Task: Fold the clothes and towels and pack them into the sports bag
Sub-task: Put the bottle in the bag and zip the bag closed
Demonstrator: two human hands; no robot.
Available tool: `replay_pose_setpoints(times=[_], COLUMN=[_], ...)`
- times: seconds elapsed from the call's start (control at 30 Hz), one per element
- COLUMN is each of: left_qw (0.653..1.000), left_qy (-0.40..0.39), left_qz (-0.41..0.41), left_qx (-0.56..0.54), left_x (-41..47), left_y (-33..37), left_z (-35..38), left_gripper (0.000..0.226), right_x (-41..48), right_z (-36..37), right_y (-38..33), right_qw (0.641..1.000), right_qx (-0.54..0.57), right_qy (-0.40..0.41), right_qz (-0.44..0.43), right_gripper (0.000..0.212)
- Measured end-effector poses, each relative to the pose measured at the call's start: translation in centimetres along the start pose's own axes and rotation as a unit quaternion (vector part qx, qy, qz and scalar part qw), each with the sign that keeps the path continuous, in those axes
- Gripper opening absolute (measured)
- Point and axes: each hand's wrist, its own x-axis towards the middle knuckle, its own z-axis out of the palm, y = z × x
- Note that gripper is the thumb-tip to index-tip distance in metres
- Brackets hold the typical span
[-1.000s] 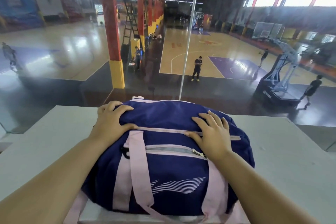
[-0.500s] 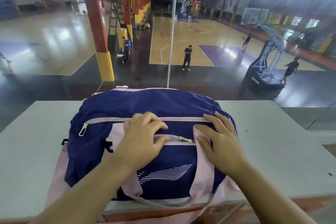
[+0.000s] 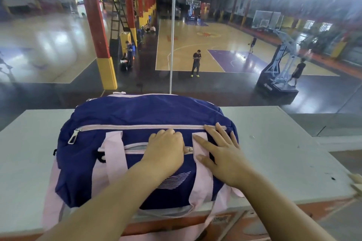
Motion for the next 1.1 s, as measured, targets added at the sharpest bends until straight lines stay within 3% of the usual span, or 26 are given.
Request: replay_pose_setpoints(times=[0.07, 0.23, 0.47, 0.67, 0.73, 1.1], left_qw=[1.0, 0.998, 0.983, 0.986, 0.989, 0.974], left_qy=[0.013, 0.032, -0.001, 0.018, 0.04, 0.119], left_qz=[-0.019, -0.043, -0.064, -0.051, -0.05, -0.151], left_qx=[-0.007, -0.024, -0.17, -0.16, -0.133, -0.117], left_x=[-0.3, -1.4, -0.2, -0.9, -1.5, -6.6], left_y=[-0.1, 0.0, 0.8, 0.5, -0.5, -9.6], left_z=[-0.4, -1.6, -4.0, -4.1, -4.5, -5.0], left_gripper=[0.028, 0.023, 0.011, 0.012, 0.012, 0.016], right_x=[0.0, -0.3, -0.1, -0.1, 0.0, -0.3], right_z=[-0.1, 0.5, 0.2, -0.5, -0.6, -0.2], right_y=[0.0, -0.7, -1.4, -2.0, -2.1, -2.1], right_qw=[1.0, 1.0, 0.996, 0.993, 0.994, 0.992], right_qx=[-0.012, -0.003, 0.067, 0.046, 0.045, 0.026], right_qy=[-0.008, 0.012, 0.041, 0.105, 0.088, 0.097], right_qz=[0.008, 0.015, 0.043, 0.039, 0.054, 0.079], right_gripper=[0.054, 0.048, 0.046, 0.03, 0.031, 0.032])
